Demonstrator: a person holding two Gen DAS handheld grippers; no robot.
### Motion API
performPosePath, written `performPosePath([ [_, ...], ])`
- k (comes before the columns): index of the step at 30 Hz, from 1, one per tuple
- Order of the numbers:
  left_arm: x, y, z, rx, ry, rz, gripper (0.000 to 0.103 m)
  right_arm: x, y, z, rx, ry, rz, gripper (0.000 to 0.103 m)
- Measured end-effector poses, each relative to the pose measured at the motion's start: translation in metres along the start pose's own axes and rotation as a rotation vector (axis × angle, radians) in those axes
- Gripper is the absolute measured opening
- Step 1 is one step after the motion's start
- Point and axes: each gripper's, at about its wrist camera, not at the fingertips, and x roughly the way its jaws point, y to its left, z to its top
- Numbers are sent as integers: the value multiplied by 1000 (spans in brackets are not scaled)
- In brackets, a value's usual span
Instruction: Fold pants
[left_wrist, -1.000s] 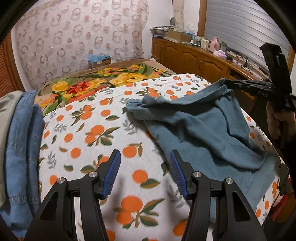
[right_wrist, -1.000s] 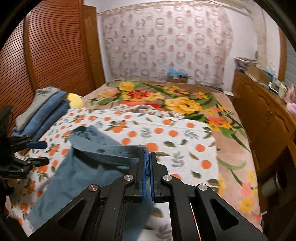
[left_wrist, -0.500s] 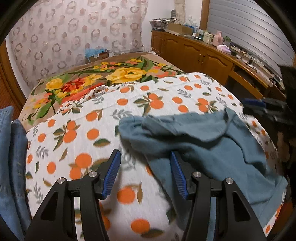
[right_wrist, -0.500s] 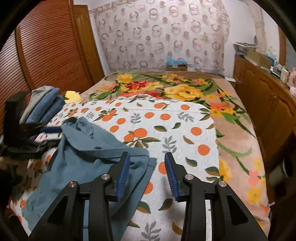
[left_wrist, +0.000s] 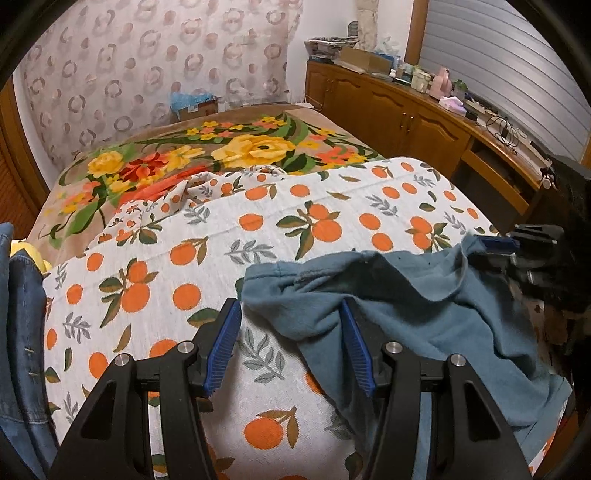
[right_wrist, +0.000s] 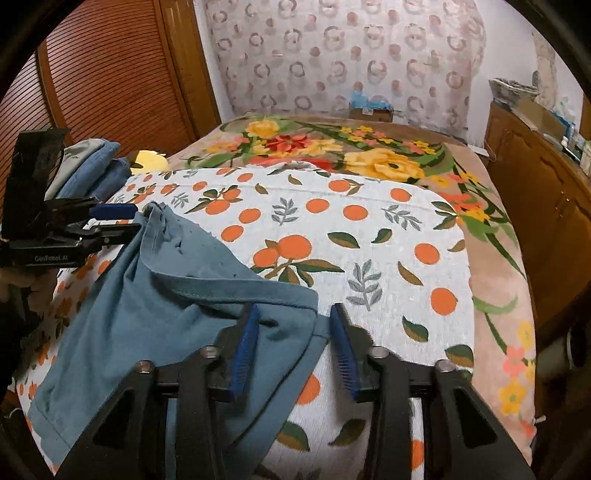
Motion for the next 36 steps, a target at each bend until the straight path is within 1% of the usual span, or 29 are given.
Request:
performPosePath([
  [2,0,1,-1,-5,1,1,56,-6,-4,3,4,-39,-15,4],
  [3,-2,2,-2,-7,0,1,56,-9,-6,4,18,-63,-35,4],
  [5,-3,3,-5,-8,-2,3,56,-13,-15,5,59,-83,-57,4],
  [8,-7,3,-7,-5,-6,9,56,-11,-19,4,68,-63,-60,4],
  [10,-11,3,-7,-8,-23,6,56,-5,-20,3,68,-35,-69,4],
  [15,-17,5,5,-19,-62,-24,56,-6,-20,6,68,-41,-64,4],
  [18,-13,7,16,-26,-66,-54,56,-6,-13,7,65,-39,-69,4],
  [22,3,9,25,-31,-45,-77,56,-5,-11,5,67,-32,-68,4],
  [25,15,10,27,-30,-17,-94,47,-5,-10,5,68,-30,-67,4],
  [26,18,9,27,-23,-11,-94,42,-5,-9,5,67,-29,-67,4],
  [27,20,7,27,-16,-4,-93,38,-5,-9,5,66,-28,-68,4],
  [28,22,5,26,-5,1,-90,31,-5,-9,5,65,-26,-67,4],
  [29,22,2,25,9,4,-89,20,-4,-9,5,64,-24,-66,4],
  [31,22,-5,24,46,5,-79,8,-4,-9,5,65,-22,-65,4],
  [33,16,-7,27,57,-16,-78,6,-4,-9,5,64,-23,-66,4],
  [36,-3,-4,38,21,-90,-63,6,-5,-9,5,61,-32,-72,4],
])
